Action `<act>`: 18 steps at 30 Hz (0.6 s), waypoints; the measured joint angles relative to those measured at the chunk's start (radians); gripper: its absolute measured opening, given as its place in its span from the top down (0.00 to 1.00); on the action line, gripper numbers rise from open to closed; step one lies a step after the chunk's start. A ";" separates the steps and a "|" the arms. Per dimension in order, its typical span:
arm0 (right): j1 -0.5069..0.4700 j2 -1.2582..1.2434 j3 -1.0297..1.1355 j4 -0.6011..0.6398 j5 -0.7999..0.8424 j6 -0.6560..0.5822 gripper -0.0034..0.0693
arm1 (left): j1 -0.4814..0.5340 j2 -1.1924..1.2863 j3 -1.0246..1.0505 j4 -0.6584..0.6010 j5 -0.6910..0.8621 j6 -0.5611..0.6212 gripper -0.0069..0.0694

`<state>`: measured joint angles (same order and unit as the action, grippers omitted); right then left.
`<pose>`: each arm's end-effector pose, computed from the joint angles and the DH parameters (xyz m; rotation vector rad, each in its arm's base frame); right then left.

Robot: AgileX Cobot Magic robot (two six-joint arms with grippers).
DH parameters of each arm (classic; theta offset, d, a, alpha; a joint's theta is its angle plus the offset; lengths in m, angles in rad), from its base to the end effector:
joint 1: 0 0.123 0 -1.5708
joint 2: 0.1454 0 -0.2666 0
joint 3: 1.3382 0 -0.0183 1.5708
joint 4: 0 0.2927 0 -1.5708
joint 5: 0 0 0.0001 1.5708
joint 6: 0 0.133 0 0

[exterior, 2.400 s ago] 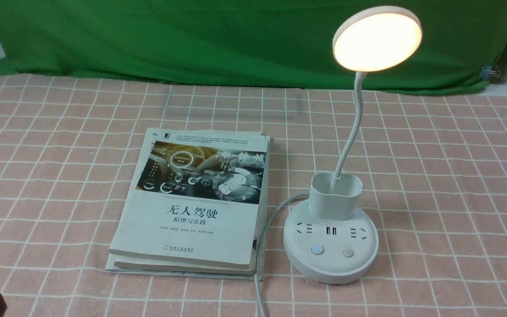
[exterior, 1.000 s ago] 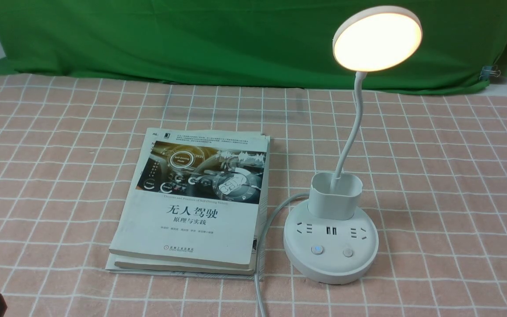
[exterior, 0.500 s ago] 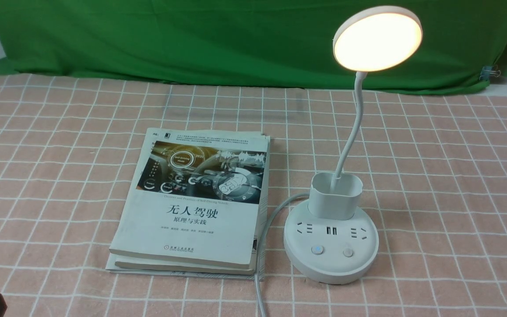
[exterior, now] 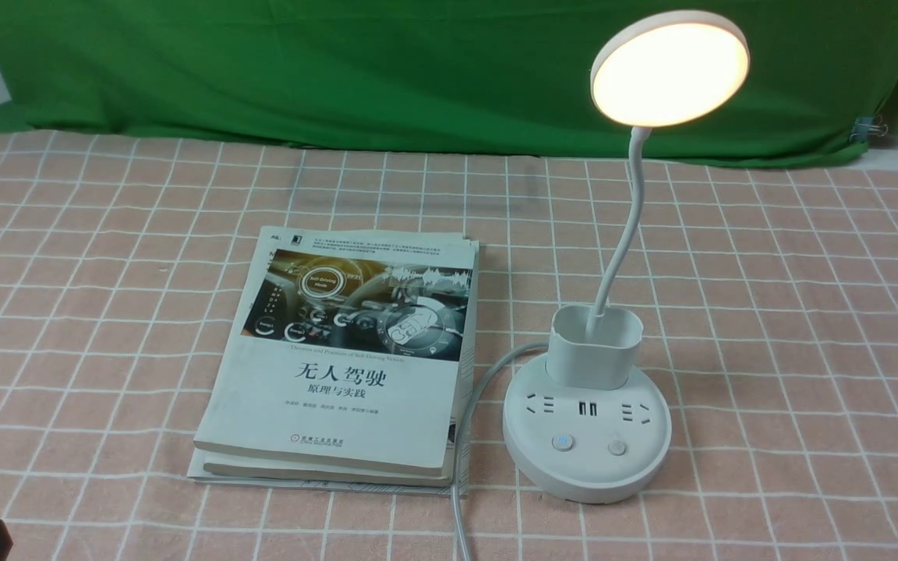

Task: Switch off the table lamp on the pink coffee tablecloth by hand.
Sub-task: 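Press the power button on the lamp base to turn the lamp off with the right gripper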

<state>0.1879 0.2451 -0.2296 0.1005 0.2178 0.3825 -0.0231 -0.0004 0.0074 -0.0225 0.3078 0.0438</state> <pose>0.1720 0.0357 0.2444 0.2380 1.7266 0.5122 0.1560 -0.0045 0.1731 0.0457 1.7977 -0.0067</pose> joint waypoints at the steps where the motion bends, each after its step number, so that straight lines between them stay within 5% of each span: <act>1: 0.000 0.055 -0.041 0.000 0.079 -0.035 0.82 | 0.000 0.000 0.000 0.000 0.000 0.000 0.90; 7: 0.000 0.530 -0.377 0.000 0.562 -0.298 0.84 | 0.000 0.000 0.000 0.000 0.000 0.000 0.90; 12: 0.000 0.780 -0.480 0.022 0.609 -0.383 0.89 | 0.000 0.000 0.000 0.000 0.000 0.000 0.90; 18: 0.154 1.069 -0.605 0.061 0.550 -0.383 0.89 | 0.000 0.000 0.000 0.000 0.000 0.000 0.90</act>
<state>0.3420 1.3138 -0.8350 0.1616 0.7679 0.0000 -0.0231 -0.0004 0.0074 -0.0225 0.3078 0.0438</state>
